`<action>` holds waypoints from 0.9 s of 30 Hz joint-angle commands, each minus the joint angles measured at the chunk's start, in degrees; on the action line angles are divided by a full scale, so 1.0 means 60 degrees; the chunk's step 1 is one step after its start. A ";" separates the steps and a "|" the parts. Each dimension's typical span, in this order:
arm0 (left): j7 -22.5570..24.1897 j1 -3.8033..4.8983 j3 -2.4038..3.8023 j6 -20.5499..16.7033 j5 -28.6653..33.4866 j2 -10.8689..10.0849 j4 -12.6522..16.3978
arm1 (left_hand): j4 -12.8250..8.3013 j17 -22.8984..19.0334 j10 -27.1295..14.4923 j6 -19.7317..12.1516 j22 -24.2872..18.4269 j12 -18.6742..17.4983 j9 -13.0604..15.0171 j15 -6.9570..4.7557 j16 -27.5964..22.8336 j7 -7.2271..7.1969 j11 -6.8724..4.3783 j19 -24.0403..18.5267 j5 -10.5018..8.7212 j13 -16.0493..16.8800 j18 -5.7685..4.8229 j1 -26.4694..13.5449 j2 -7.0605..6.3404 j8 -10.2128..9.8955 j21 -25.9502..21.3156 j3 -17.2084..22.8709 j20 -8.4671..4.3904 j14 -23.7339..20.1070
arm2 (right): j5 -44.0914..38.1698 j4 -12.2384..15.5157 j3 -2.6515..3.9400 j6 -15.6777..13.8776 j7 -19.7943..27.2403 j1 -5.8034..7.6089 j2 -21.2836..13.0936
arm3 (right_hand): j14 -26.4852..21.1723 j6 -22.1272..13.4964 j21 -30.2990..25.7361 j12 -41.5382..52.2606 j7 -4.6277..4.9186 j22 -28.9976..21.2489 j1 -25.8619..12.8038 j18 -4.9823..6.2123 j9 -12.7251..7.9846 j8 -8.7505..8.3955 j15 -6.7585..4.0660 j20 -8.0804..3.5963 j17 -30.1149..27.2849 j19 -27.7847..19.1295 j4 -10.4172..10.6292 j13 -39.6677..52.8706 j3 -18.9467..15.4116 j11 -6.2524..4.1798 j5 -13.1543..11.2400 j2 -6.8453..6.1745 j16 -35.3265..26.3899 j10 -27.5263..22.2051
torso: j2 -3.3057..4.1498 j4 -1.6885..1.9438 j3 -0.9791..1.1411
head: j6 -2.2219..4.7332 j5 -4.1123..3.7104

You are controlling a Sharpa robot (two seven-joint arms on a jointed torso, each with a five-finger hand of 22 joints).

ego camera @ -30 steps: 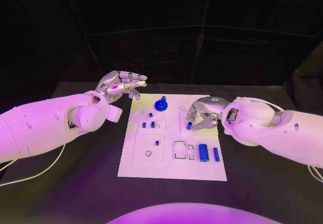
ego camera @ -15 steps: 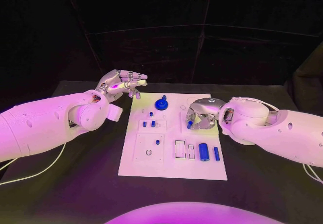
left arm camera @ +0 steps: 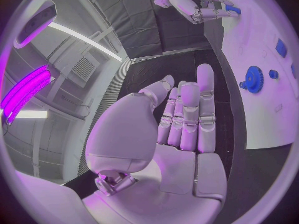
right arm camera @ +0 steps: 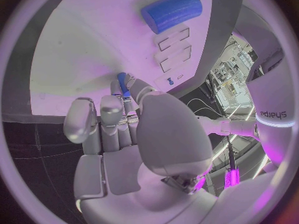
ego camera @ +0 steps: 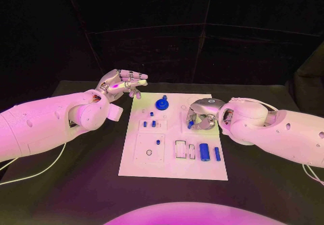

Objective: Assemble the parts on the task board

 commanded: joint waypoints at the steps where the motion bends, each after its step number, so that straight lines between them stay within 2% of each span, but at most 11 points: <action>1: 0.0037 0.0013 0.0007 0.0096 0.0035 -0.0003 0.0008 | 0.0002 -0.0006 -0.0086 -0.0049 -0.0013 0.0042 -0.0012 -0.0027 -0.0042 -0.0017 -0.0003 -0.0059 0.0010 0.0009 0.0124 0.0038 0.0074 0.0017 -0.0041 -0.0042 0.0039 -0.0069 | -0.0050 0.0087 0.0003 -0.0858 0.0167 0.0012 -0.0045 | 0.0025 0.0153 0.0085 -0.0023 -0.0034 0.0109 -0.0109 -0.0203 0.0041 0.0067 -0.0080 -0.0004 -0.0007 0.0116 -0.0010 0.0020 0.0157 -0.0019 -0.0051 0.0050 -0.0038 0.0164 | -0.0003 -0.0012 0.0000 | -0.0003 -0.0012; 3: 0.0037 0.0013 0.0007 0.0098 0.0035 -0.0005 0.0007 | 0.0002 -0.0006 -0.0086 -0.0049 -0.0013 0.0042 -0.0012 -0.0027 -0.0042 -0.0017 -0.0003 -0.0059 0.0010 0.0009 0.0124 0.0038 0.0074 0.0017 -0.0041 -0.0042 0.0039 -0.0069 | 0.0041 0.0175 0.0004 -0.1221 0.0252 0.0010 -0.0115 | 0.0026 0.0186 0.0106 -0.0035 -0.0040 0.0138 -0.0127 -0.0208 0.0042 0.0069 -0.0088 -0.0015 -0.0011 0.0129 -0.0010 0.0022 0.0216 -0.0035 -0.0040 0.0048 -0.0043 0.0199 | -0.0002 -0.0003 0.0005 | 0.0002 -0.0018; 7: 0.0037 0.0013 0.0006 0.0104 0.0035 -0.0008 0.0003 | 0.0002 -0.0006 -0.0086 -0.0049 -0.0013 0.0042 -0.0012 -0.0027 -0.0042 -0.0017 -0.0003 -0.0059 0.0010 0.0009 0.0124 0.0038 0.0074 0.0017 -0.0041 -0.0042 0.0039 -0.0069 | 0.0357 0.0367 0.0007 -0.1604 0.0357 0.0010 -0.0286 | 0.0027 0.0192 0.0111 -0.0051 -0.0040 0.0142 -0.0140 -0.0208 0.0040 0.0063 -0.0090 -0.0020 -0.0013 0.0129 -0.0012 0.0020 0.0249 -0.0036 -0.0028 0.0037 -0.0046 0.0204 | -0.0012 0.0008 -0.0003 | 0.0002 -0.0027; 10: 0.0036 0.0013 0.0006 0.0105 0.0035 -0.0010 -0.0001 | 0.0002 -0.0006 -0.0086 -0.0049 -0.0013 0.0042 -0.0012 -0.0027 -0.0042 -0.0017 -0.0003 -0.0059 0.0010 0.0009 0.0124 0.0038 0.0074 0.0017 -0.0041 -0.0042 0.0039 -0.0069 | 0.0524 0.0525 0.0010 -0.1743 0.0400 0.0012 -0.0405 | 0.0028 0.0189 0.0109 -0.0068 -0.0036 0.0134 -0.0158 -0.0207 0.0036 0.0053 -0.0090 -0.0023 -0.0012 0.0124 -0.0012 0.0017 0.0271 -0.0033 -0.0017 0.0016 -0.0046 0.0202 | -0.0014 0.0013 -0.0007 | 0.0002 -0.0020; 19: 0.0032 0.0012 0.0001 0.0113 0.0035 -0.0001 -0.0023 | 0.0002 -0.0006 -0.0086 -0.0049 -0.0013 0.0042 -0.0012 -0.0027 -0.0042 -0.0017 -0.0003 -0.0059 0.0010 0.0009 0.0124 0.0038 0.0074 0.0017 -0.0041 -0.0042 0.0039 -0.0069 | 0.1259 0.1381 0.0035 -0.2041 0.0634 0.0051 -0.0781 | 0.0030 0.0182 0.0120 -0.0119 -0.0027 0.0142 -0.0188 -0.0209 0.0025 0.0023 -0.0088 -0.0028 -0.0016 0.0121 -0.0031 0.0012 0.0359 -0.0028 0.0032 -0.0049 -0.0054 0.0207 | -0.0005 0.0018 -0.0007 | 0.0026 0.0023; 22: 0.0035 0.0012 -0.0001 0.0116 0.0035 0.0007 -0.0025 | -0.0001 -0.0018 -0.0096 -0.0054 -0.0017 0.0051 -0.0012 -0.0026 -0.0046 -0.0016 -0.0001 -0.0058 0.0010 0.0009 0.0125 0.0042 0.0076 0.0020 -0.0046 -0.0048 0.0040 -0.0076 | 0.1378 0.1563 0.0037 -0.2065 0.0770 0.0058 -0.0613 | 0.0031 0.0184 0.0122 -0.0140 -0.0022 0.0142 -0.0186 -0.0208 0.0022 0.0012 -0.0088 -0.0028 -0.0017 0.0117 -0.0049 0.0011 0.0409 -0.0025 0.0066 -0.0065 -0.0057 0.0212 | 0.0001 0.0020 -0.0008 | 0.0029 0.0045; 27: 0.0046 0.0012 -0.0002 0.0123 0.0035 0.0031 -0.0025 | -0.0001 -0.0018 -0.0096 -0.0054 -0.0017 0.0051 -0.0012 -0.0026 -0.0046 -0.0016 -0.0001 -0.0058 0.0010 0.0009 0.0125 0.0042 0.0076 0.0020 -0.0046 -0.0048 0.0040 -0.0076 | 0.1232 0.1556 0.0029 -0.2056 0.0941 0.0044 0.0087 | 0.0032 0.0182 0.0122 -0.0166 -0.0013 0.0138 -0.0185 -0.0207 0.0018 -0.0002 -0.0085 -0.0028 -0.0017 0.0111 -0.0070 0.0010 0.0465 -0.0019 0.0102 -0.0084 -0.0059 0.0213 | 0.0007 0.0015 -0.0012 | 0.0009 0.0120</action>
